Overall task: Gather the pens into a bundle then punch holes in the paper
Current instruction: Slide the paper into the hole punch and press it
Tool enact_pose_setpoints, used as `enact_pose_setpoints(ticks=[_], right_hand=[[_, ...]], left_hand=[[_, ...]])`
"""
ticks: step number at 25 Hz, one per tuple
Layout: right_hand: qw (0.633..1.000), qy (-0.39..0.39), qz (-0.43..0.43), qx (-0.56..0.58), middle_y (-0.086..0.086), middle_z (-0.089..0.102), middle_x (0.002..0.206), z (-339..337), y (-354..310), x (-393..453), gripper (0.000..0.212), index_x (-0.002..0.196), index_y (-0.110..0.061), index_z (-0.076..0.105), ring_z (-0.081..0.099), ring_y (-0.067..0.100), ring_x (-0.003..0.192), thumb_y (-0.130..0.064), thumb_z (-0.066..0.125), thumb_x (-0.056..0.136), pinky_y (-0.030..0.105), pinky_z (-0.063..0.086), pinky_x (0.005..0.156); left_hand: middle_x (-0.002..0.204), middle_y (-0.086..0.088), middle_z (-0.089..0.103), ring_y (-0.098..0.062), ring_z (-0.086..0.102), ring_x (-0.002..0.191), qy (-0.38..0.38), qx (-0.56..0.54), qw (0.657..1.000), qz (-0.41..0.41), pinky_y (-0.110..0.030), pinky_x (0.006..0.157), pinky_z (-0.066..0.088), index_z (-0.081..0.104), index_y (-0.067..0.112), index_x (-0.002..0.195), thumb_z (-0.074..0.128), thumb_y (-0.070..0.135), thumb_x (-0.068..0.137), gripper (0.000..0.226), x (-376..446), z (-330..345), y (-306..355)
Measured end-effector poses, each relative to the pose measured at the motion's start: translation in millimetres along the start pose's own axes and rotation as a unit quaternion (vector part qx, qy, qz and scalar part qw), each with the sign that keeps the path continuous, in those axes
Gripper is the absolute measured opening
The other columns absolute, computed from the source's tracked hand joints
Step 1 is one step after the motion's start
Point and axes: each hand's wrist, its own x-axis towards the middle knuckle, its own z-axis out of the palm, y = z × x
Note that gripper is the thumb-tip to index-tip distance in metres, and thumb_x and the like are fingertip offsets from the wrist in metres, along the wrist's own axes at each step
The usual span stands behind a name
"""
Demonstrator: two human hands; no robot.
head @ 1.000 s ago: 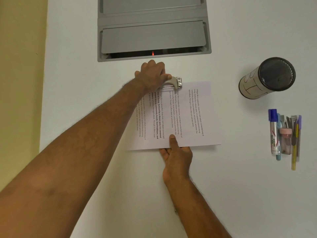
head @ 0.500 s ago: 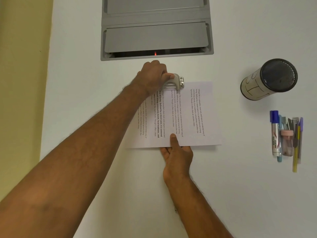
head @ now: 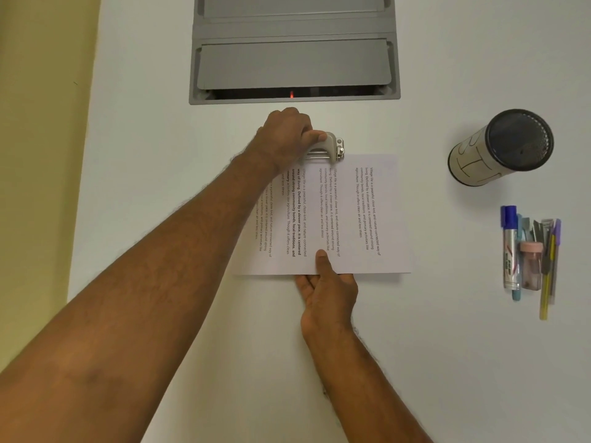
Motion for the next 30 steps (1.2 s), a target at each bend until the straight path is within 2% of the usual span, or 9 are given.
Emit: enact_pose_setpoints(ticks=[4,7,9,12,15,19,23,27,30], right_hand=[[1.0,0.005,0.003,-0.006,0.002,0.081,0.102,-9,2,-4,0.025,0.117,-0.025,0.068,0.078,0.024,0.096,-0.01,0.071,0.096,0.032,0.063,0.063],[1.0,0.01,0.005,-0.014,0.005,0.079,0.107,-17,3,-7,0.024,0.111,-0.028,0.068,0.077,0.026,0.098,-0.01,0.07,0.097,0.032,0.064,0.064],[1.0,0.012,0.007,-0.022,0.005,0.079,0.107,-23,4,-10,0.023,0.109,-0.029,0.068,0.078,0.024,0.096,-0.01,0.07,0.097,0.033,0.064,0.064],[1.0,-0.009,0.001,-0.025,0.005,0.08,0.111,-33,0,-20,0.024,0.116,-0.025,0.07,0.079,0.021,0.093,-0.01,0.069,0.098,0.034,0.065,0.067],[0.998,-0.035,-0.01,-0.046,0.007,0.078,0.117,-44,-7,-30,0.032,0.131,-0.018,0.066,0.078,0.022,0.1,-0.007,0.065,0.1,0.034,0.065,0.072],[0.992,-0.083,0.005,-0.098,0.008,0.079,0.115,-62,-29,-37,0.031,0.13,-0.014,0.066,0.078,0.021,0.098,-0.005,0.063,0.101,0.038,0.066,0.075],[0.975,-0.122,0.048,-0.178,0.01,0.076,0.107,-83,-60,-29,0.031,0.129,-0.008,0.068,0.075,0.024,0.095,-0.007,0.068,0.098,0.039,0.065,0.077],[0.937,-0.187,0.075,-0.285,0.007,0.076,0.121,-89,-98,-23,0.033,0.13,-0.012,0.067,0.075,0.024,0.108,-0.009,0.067,0.098,0.035,0.064,0.075],[0.886,-0.237,0.064,-0.394,0.006,0.077,0.12,-79,-128,-21,0.032,0.128,-0.014,0.068,0.077,0.021,0.102,-0.011,0.067,0.097,0.034,0.065,0.073]], left_hand=[[0.1,-0.009,0.064,-0.021,0.059,0.09,0.006,-0.014,1.0,-0.003,-0.037,0.08,0.048,0.073,0.007,0.107,0.047,0.048,0.106,0.048,-3,1,-2],[0.101,-0.012,0.065,-0.025,0.058,0.092,0.011,-0.043,0.999,-0.005,-0.045,0.087,0.049,0.07,0.004,0.101,0.041,0.046,0.108,0.052,-6,0,-3],[0.113,-0.011,0.067,-0.027,0.058,0.104,0.015,-0.073,0.997,-0.006,-0.047,0.095,0.048,0.068,0.005,0.112,0.04,0.043,0.109,0.047,-9,0,-7],[0.135,-0.01,0.06,-0.025,0.054,0.124,0.027,-0.121,0.992,-0.031,-0.04,0.105,0.045,0.057,0.011,0.136,0.043,0.041,0.109,0.043,-24,1,-15],[0.142,-0.009,0.055,-0.025,0.051,0.131,0.09,-0.137,0.984,-0.075,-0.04,0.11,0.042,0.053,0.015,0.142,0.048,0.04,0.107,0.044,-51,3,-19],[0.131,-0.006,0.06,-0.023,0.057,0.122,0.163,-0.173,0.965,-0.107,-0.039,0.106,0.047,0.062,0.017,0.128,0.05,0.035,0.105,0.032,-94,5,-21],[0.118,-0.001,0.067,-0.018,0.062,0.106,0.088,-0.24,0.954,-0.155,-0.03,0.093,0.046,0.068,0.017,0.114,0.053,0.034,0.103,0.025,-130,9,-23],[0.111,0.002,0.069,-0.017,0.061,0.103,-0.004,-0.294,0.931,-0.218,-0.032,0.091,0.045,0.067,0.018,0.119,0.055,0.05,0.102,0.038,-160,6,-34],[0.116,-0.008,0.075,-0.022,0.07,0.099,-0.095,-0.464,0.846,-0.246,-0.035,0.084,0.056,0.066,0.015,0.121,0.06,0.056,0.099,0.046,-182,4,-40]])
